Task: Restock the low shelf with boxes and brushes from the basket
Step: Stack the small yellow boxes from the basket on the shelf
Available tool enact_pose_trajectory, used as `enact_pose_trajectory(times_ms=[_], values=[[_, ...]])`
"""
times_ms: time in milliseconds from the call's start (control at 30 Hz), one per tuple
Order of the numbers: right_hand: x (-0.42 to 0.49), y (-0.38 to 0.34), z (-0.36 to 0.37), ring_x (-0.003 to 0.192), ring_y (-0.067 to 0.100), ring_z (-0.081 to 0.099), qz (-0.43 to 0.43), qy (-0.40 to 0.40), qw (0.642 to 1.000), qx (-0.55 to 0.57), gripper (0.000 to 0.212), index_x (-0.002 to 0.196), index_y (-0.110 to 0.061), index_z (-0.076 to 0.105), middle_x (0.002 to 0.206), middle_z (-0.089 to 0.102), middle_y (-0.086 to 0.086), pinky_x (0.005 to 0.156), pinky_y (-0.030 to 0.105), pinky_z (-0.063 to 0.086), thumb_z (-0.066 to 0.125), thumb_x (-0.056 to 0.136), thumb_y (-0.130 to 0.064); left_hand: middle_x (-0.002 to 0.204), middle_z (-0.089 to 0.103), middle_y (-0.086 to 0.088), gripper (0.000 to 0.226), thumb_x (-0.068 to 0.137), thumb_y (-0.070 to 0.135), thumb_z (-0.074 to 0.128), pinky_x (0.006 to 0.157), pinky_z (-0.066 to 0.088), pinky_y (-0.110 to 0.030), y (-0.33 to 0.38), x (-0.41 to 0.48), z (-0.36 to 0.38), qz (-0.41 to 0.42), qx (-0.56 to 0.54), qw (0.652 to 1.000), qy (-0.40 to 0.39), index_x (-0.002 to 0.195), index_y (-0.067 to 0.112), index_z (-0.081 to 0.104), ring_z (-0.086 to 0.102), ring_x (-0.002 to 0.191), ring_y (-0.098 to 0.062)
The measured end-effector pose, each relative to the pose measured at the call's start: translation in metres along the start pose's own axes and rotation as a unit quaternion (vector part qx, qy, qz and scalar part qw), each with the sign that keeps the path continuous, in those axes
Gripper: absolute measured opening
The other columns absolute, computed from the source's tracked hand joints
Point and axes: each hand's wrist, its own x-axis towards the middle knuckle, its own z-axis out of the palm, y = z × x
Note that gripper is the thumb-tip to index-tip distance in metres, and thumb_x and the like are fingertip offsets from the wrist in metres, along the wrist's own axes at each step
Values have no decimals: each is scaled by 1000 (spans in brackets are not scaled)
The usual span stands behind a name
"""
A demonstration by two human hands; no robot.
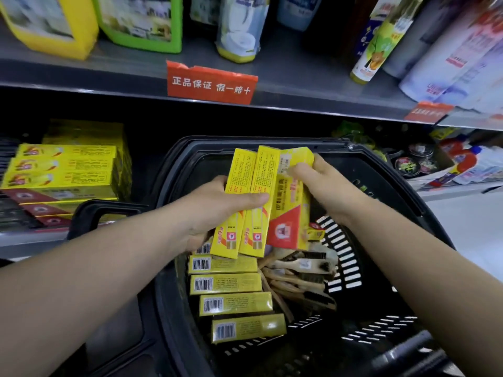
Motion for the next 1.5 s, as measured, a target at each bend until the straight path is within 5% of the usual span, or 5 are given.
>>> enact_pose_trajectory(times_ms=[267,733,1000,1200,1500], values=[[-38,-70,44,102,28,66,47,-154,985,56,62,128,-28,47,117,66,12,83,43,56,49,77,-64,87,76,-4,62,41,47,77,58,59,-35,12,-49,-57,-1,5,998,-56,99,27,70,73,76,-22],[10,-137,171,52,8,55,-50,-243,969,-7,34,67,-27,61,60,62,-5,48,18,44,69,58,-59,107,69,-20,54,64,48,78,83,53,-55,-10,-93,-234,-56,6,982,179,107,14,70,66,97,-41],[64,-146,239,52,13,59,26,-179,983,-5,27,82,-19,59,61,65,1,52,22,52,62,84,-45,101,67,-18,60,75,32,76,45,51,-36,-23,-106,-291,-41,-68,939,334,124,12,48,66,71,-32],[116,-128,279,79,16,52,90,-11,994,64,22,82,-26,55,89,61,-2,60,24,39,61,86,-46,145,39,-17,92,76,40,73,93,40,-49,-33,-88,-293,-68,-42,920,384,146,12,21,43,127,-37],[171,-100,308,89,15,50,129,-77,988,-40,33,92,-23,56,98,59,-1,76,24,39,56,85,-55,151,30,-14,95,78,39,72,97,37,-45,-37,-71,-292,-79,-40,924,371,148,12,13,37,132,-34]])
